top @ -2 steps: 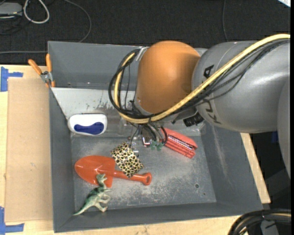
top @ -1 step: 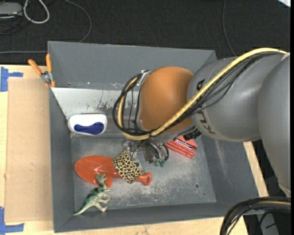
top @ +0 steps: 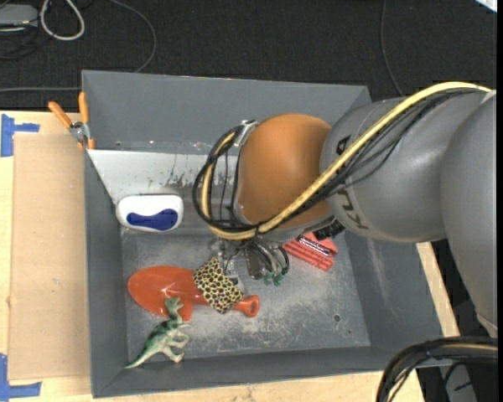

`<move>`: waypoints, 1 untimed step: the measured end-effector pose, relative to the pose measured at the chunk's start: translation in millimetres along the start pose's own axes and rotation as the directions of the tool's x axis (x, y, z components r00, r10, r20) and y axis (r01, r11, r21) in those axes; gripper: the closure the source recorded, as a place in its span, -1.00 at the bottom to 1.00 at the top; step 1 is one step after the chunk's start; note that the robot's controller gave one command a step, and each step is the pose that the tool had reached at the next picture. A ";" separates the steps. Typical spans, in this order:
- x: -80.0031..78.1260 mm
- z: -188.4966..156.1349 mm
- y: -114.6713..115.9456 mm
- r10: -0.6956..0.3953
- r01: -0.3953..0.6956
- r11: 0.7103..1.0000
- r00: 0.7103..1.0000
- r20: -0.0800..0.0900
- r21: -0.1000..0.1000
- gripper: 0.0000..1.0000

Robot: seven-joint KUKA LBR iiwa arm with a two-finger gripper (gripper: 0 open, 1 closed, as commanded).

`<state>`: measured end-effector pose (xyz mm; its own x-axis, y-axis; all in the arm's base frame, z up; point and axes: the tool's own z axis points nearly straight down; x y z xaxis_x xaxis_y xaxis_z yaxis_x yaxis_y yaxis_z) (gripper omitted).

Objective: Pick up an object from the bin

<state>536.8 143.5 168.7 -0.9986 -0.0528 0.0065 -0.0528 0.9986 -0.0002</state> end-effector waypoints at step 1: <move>2.7 -0.4 2.7 -0.017 0.017 1.000 1.000 -0.001 0.001 1.00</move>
Offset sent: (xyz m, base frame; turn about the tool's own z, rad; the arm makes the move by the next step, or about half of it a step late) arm 0.0036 0.0485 -0.0172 -0.0821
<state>534.0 146.0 169.2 -0.9975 -0.0700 0.0070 -0.0700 0.9975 -0.0012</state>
